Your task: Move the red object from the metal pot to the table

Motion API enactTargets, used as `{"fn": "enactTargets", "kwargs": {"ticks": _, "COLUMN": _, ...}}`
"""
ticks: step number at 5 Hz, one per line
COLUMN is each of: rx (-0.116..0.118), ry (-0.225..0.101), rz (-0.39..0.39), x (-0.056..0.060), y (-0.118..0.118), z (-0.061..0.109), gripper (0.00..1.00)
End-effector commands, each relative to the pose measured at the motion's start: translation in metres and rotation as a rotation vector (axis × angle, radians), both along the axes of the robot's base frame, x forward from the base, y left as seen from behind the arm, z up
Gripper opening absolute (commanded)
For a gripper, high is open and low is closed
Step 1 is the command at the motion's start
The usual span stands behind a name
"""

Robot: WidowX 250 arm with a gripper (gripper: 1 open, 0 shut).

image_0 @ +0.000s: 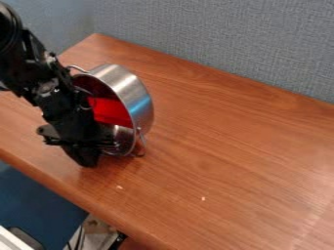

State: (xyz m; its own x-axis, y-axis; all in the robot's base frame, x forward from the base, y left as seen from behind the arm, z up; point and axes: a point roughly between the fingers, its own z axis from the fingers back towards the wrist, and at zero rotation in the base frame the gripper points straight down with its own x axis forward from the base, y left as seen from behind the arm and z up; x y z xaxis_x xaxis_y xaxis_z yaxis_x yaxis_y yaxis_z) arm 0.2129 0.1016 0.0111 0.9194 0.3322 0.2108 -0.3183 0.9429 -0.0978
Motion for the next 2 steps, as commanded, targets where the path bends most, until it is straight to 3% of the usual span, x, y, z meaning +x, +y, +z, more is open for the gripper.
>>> {"fn": "enactTargets", "kwargs": {"ticks": 1, "rx": 0.057, "ry": -0.012, "rz": -0.003, "x": 0.0030, "y": 0.0199, "z": 0.0079, "gripper": 1.00}}
{"fn": "enactTargets", "kwargs": {"ticks": 2, "rx": 0.051, "ry": -0.012, "rz": 0.099, "x": 0.0013, "y": 0.0107, "z": 0.0097, "gripper": 1.00}}
